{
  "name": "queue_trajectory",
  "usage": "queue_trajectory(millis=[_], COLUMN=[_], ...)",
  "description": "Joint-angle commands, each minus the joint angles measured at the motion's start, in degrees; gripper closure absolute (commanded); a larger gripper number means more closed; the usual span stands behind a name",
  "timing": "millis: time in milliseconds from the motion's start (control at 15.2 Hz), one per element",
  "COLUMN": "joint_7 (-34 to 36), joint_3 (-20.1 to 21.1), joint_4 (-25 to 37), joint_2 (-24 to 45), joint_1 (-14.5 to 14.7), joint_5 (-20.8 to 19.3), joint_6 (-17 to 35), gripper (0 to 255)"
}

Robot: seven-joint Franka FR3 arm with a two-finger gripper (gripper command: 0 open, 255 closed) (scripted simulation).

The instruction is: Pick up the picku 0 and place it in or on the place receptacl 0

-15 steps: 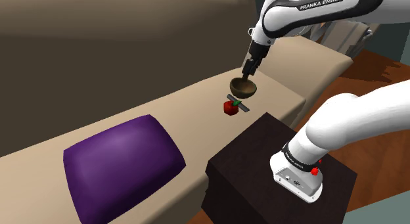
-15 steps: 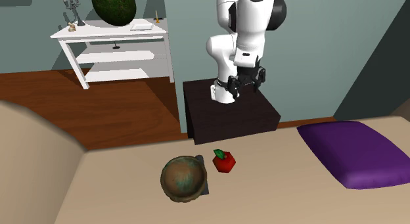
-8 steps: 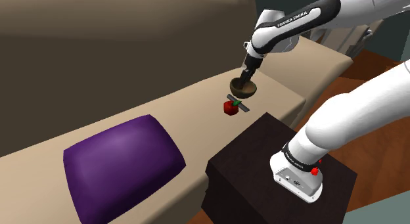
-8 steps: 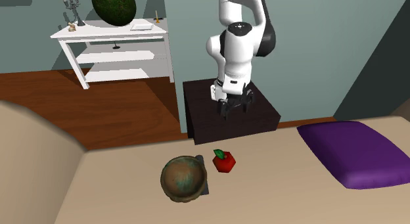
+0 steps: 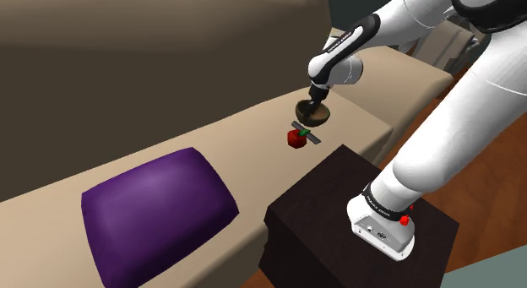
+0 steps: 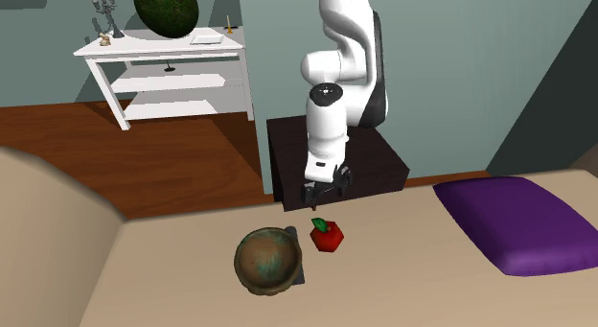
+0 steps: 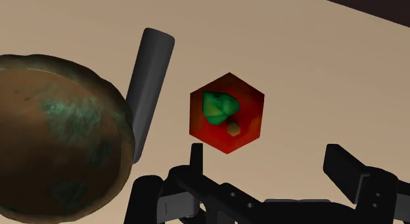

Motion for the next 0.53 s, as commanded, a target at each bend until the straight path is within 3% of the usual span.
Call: queue_trajectory(millis=[0,462], joint_7=[-4.5,-9.8], joint_3=[0.0,2.6], joint_4=[2.1,3.6], joint_2=[5.6,13.0], joint_1=[-0.2,-1.8], joint_5=[4.0,10.5], joint_6=[3.0,8.3], gripper=[0,0])
